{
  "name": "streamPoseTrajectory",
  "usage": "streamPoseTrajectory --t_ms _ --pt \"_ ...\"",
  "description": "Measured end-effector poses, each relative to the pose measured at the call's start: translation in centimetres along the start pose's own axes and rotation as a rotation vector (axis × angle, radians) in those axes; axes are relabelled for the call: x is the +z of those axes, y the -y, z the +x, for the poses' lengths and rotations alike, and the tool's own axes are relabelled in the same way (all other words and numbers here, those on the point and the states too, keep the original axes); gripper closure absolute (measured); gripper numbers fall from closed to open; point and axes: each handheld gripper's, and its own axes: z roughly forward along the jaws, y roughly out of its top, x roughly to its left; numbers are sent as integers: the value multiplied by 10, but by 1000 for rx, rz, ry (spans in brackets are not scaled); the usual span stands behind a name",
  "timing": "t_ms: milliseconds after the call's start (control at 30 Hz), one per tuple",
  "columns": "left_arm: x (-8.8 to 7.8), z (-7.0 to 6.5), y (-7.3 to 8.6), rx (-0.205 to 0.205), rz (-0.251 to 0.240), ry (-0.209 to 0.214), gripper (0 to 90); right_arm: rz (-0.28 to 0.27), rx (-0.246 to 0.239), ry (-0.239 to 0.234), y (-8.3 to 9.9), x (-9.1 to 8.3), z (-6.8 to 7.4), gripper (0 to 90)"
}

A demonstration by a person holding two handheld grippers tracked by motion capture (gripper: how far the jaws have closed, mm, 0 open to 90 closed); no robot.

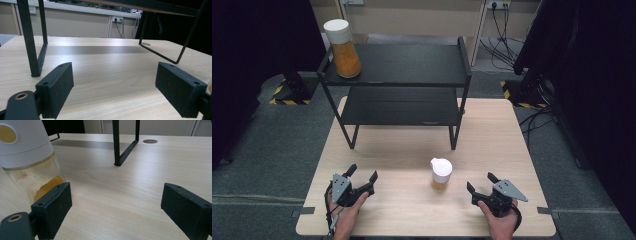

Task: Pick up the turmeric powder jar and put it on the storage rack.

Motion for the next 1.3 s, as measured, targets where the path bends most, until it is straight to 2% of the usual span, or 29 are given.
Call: streamPoseTrajectory --t_ms 700,800,1033,1167,1300 --pt "0 1 1 -7 -5 8 140 13 -7 -17 -2 1 -2 87" --pt "0 1 1 -5 -4 8 140 2 -5 -20 -1 1 -2 87" --pt "0 0 1 -7 -7 4 140 -21 -20 -78 -3 -3 -6 87" --pt "0 0 1 -7 -8 4 139 -13 -39 -129 -6 0 -7 87" --pt "0 0 1 -7 -7 3 139 -11 -61 -162 -11 3 -4 87"
